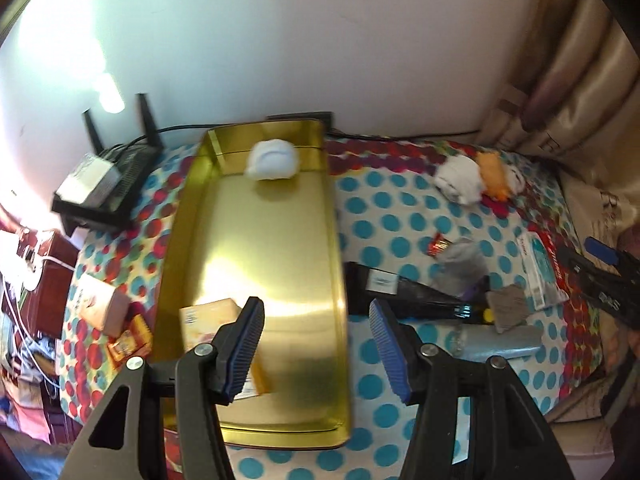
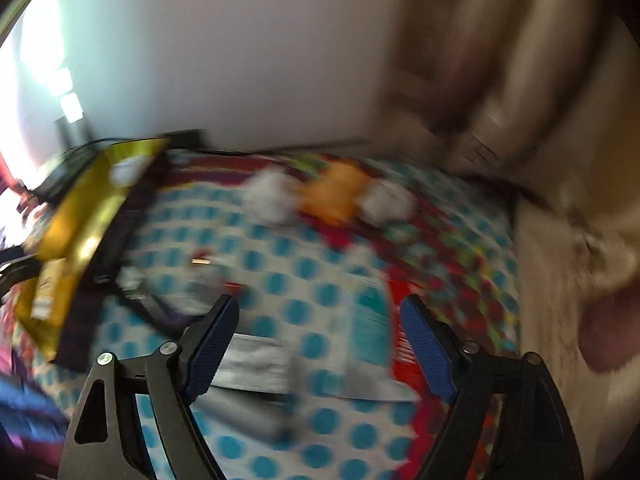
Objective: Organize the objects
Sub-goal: 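Grasp the red-and-teal Tylenol box with the right gripper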
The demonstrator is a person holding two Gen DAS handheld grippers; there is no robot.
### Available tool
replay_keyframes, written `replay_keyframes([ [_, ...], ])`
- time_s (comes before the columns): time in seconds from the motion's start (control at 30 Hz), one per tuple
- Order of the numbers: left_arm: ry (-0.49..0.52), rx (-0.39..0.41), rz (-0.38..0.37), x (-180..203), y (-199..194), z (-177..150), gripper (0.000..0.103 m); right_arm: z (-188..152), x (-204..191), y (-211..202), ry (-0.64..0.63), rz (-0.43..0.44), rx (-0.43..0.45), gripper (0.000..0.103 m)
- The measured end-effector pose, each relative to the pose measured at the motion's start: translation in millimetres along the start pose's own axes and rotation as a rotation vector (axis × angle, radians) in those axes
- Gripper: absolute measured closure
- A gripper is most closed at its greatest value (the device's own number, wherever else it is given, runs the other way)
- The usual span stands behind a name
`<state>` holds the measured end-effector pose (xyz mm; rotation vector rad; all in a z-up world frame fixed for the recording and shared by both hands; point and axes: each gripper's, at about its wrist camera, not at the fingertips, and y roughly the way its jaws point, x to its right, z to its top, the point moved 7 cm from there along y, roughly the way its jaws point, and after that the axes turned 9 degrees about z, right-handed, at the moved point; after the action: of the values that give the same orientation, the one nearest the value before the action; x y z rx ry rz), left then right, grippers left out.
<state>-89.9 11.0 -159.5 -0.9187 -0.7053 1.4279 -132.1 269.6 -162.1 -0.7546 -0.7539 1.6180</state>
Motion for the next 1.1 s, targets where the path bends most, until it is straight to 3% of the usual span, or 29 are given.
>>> replay_keyframes([
  [0.17, 0.030, -0.003, 0.007, 21, 0, 0, 0.047, -13, 34, 25, 0.049, -0.034, -0.041, 0.031],
  [0.5, 0.048, 0.000, 0.023, 40, 0, 2, 0.047, -22, 40, 63, 0.044, -0.032, -0.100, 0.033],
  [0.6, 0.066, 0.006, 0.006, 49, 0, 1, 0.047, -22, 42, 65, 0.022, -0.068, -0.099, 0.041],
  [0.83, 0.093, 0.006, -0.062, 72, 1, -7, 0.047, -21, 47, 73, -0.010, -0.098, -0.096, 0.033],
  [0.93, 0.084, -0.012, -0.037, 74, 10, -2, 0.047, -28, 57, 82, 0.044, -0.074, -0.135, 0.032],
  [1.0, 0.085, -0.018, -0.013, 79, 18, 9, 0.047, -32, 63, 82, 0.106, -0.020, -0.115, 0.035],
  [1.1, 0.096, -0.017, -0.008, 93, 30, 28, 0.047, -34, 63, 78, 0.081, -0.012, -0.101, 0.035],
])
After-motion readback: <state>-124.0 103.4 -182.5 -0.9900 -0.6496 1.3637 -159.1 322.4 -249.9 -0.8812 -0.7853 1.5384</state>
